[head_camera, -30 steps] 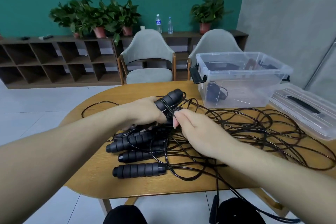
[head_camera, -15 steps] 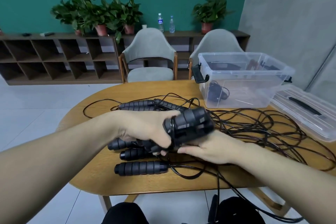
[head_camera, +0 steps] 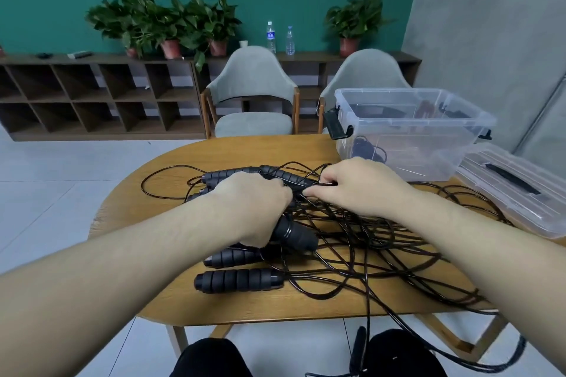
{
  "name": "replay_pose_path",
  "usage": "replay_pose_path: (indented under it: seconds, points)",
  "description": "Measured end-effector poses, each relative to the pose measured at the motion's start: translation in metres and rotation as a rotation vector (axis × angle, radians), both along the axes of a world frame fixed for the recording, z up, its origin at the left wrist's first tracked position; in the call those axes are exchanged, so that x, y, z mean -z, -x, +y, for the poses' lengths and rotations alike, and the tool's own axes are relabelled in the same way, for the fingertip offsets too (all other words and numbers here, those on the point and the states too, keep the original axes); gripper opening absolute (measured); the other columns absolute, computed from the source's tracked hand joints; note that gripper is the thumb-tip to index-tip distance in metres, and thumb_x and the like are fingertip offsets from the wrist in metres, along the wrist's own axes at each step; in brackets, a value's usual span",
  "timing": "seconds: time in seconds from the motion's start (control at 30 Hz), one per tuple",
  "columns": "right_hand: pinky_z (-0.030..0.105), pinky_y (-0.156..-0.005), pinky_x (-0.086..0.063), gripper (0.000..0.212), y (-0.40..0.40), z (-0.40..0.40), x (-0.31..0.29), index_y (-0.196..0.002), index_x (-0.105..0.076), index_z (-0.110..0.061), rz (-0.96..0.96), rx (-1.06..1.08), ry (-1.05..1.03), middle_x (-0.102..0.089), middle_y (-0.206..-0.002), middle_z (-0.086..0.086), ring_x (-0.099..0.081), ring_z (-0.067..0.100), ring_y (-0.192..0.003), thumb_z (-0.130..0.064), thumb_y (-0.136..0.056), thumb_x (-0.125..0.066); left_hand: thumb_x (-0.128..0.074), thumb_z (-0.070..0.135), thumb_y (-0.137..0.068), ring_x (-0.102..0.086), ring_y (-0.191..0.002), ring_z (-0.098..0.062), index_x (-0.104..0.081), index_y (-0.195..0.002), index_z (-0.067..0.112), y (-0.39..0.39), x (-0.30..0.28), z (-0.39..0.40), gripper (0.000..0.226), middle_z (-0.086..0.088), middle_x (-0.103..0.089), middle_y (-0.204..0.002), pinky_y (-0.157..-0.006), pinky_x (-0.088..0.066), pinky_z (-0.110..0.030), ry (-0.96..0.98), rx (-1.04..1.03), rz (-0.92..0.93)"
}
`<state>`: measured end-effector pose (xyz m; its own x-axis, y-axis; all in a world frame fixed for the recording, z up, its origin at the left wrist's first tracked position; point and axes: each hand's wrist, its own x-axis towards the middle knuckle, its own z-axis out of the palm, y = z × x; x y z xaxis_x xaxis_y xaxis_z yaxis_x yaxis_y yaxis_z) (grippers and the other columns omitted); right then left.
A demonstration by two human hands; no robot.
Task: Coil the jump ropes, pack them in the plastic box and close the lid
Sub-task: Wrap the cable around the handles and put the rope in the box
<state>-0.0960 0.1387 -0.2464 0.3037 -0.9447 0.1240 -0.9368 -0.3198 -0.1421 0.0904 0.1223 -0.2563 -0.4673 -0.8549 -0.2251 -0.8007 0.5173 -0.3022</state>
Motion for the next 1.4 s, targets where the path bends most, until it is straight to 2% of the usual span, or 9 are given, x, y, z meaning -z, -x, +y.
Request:
replay_pose_path:
  seconds: [0.13, 0.33, 0.47, 0.67, 0.77, 1.03, 1.13, 1.27, 1.4]
  points:
    - [0.030, -0.055, -0.042, 0.047, -0.012, 0.008, -0.005, -0.064, -0.050, -0.029, -0.087, 0.022, 0.060, -0.055, -0.063, -0.007, -0.056, 0.013, -0.066, -0.064, -0.096, -0.042, -0.064, 0.023, -0.089, -0.045, -0.080, -0.025, -0.041, -0.128, 0.014, -0.006, -0.005, 0.006, 0.046, -0.006, -0.042, -0.108, -0.061, -0.039, -0.035, 0.151, -0.062, 0.059]
    - [0.035, -0.056, -0.046, 0.043, -0.025, 0.030, 0.016, -0.075, -0.053, -0.023, -0.240, -0.071, 0.096, -0.055, -0.061, -0.005, -0.056, 0.013, -0.060, -0.050, -0.104, -0.035, -0.070, 0.027, -0.083, -0.049, -0.079, -0.027, -0.029, -0.097, 0.018, -0.013, -0.003, -0.008, 0.044, -0.006, -0.045, -0.099, -0.051, -0.032, -0.029, 0.186, -0.174, 0.452]
    - [0.041, -0.066, -0.045, 0.033, -0.025, 0.038, 0.044, -0.083, -0.048, -0.024, -0.324, -0.156, 0.052, -0.051, -0.062, -0.004, -0.054, 0.016, -0.064, -0.040, -0.106, -0.031, -0.077, 0.034, -0.076, -0.053, -0.072, -0.021, -0.036, -0.092, 0.019, -0.015, 0.000, -0.014, 0.046, -0.001, -0.051, -0.090, -0.053, -0.036, -0.032, 0.098, -0.231, 0.690]
    - [0.018, -0.059, -0.034, 0.027, -0.005, 0.034, 0.066, -0.092, -0.050, -0.031, -0.278, -0.273, 0.007, -0.049, -0.060, -0.011, -0.051, 0.004, -0.062, -0.041, -0.106, -0.028, -0.085, 0.025, -0.072, -0.045, -0.059, -0.009, -0.038, -0.084, 0.020, -0.014, -0.003, -0.013, 0.049, 0.006, -0.057, -0.072, -0.049, -0.037, -0.018, -0.061, -0.199, 1.155]
    - [0.028, -0.068, -0.045, 0.041, 0.008, 0.026, 0.073, -0.093, -0.050, -0.032, -0.172, -0.323, 0.003, -0.063, -0.074, -0.008, -0.058, 0.007, -0.070, -0.056, -0.102, -0.017, -0.088, 0.015, -0.069, -0.043, -0.059, 0.000, -0.041, -0.079, 0.020, -0.015, -0.008, -0.007, 0.048, 0.013, -0.053, -0.067, -0.053, -0.037, -0.013, -0.160, -0.030, 1.274]
    - [0.034, -0.076, -0.053, 0.064, 0.046, -0.005, 0.048, -0.098, -0.059, -0.026, 0.045, -0.321, 0.013, -0.068, -0.089, -0.005, -0.064, 0.016, -0.082, -0.069, -0.090, -0.013, -0.087, -0.002, -0.064, -0.056, -0.065, -0.017, -0.049, -0.079, 0.015, -0.026, -0.009, -0.001, 0.044, -0.002, -0.058, -0.073, -0.059, -0.047, -0.033, -0.429, 0.309, 1.097]
    - [0.028, -0.062, -0.037, 0.055, 0.053, -0.016, 0.027, -0.085, -0.046, -0.028, 0.239, -0.328, 0.035, -0.057, -0.076, -0.009, -0.053, 0.015, -0.071, -0.074, -0.087, -0.017, -0.087, 0.017, -0.061, -0.060, -0.075, -0.013, -0.050, -0.079, 0.031, -0.022, -0.007, -0.002, 0.044, 0.008, -0.059, -0.083, -0.065, -0.053, -0.041, -0.339, 0.431, 0.822]
    - [0.022, -0.053, -0.029, 0.055, 0.059, -0.027, 0.008, -0.068, -0.042, -0.030, 0.290, -0.314, 0.083, -0.050, -0.062, -0.008, -0.046, 0.003, -0.058, -0.081, -0.083, -0.029, -0.078, 0.037, -0.064, -0.051, -0.078, 0.000, -0.050, -0.090, 0.041, -0.013, -0.012, -0.003, 0.038, 0.017, -0.049, -0.094, -0.061, -0.040, -0.020, -0.166, 0.403, 0.240]
    - [0.025, -0.057, -0.037, 0.056, 0.052, -0.025, -0.011, -0.063, -0.049, -0.029, 0.121, -0.217, 0.113, -0.053, -0.057, -0.008, -0.052, 0.005, -0.059, -0.080, -0.082, -0.033, -0.074, 0.039, -0.076, -0.057, -0.085, -0.017, -0.054, -0.106, 0.031, -0.014, -0.008, -0.003, 0.037, 0.010, -0.051, -0.099, -0.063, -0.045, -0.029, 0.024, 0.283, 0.130]
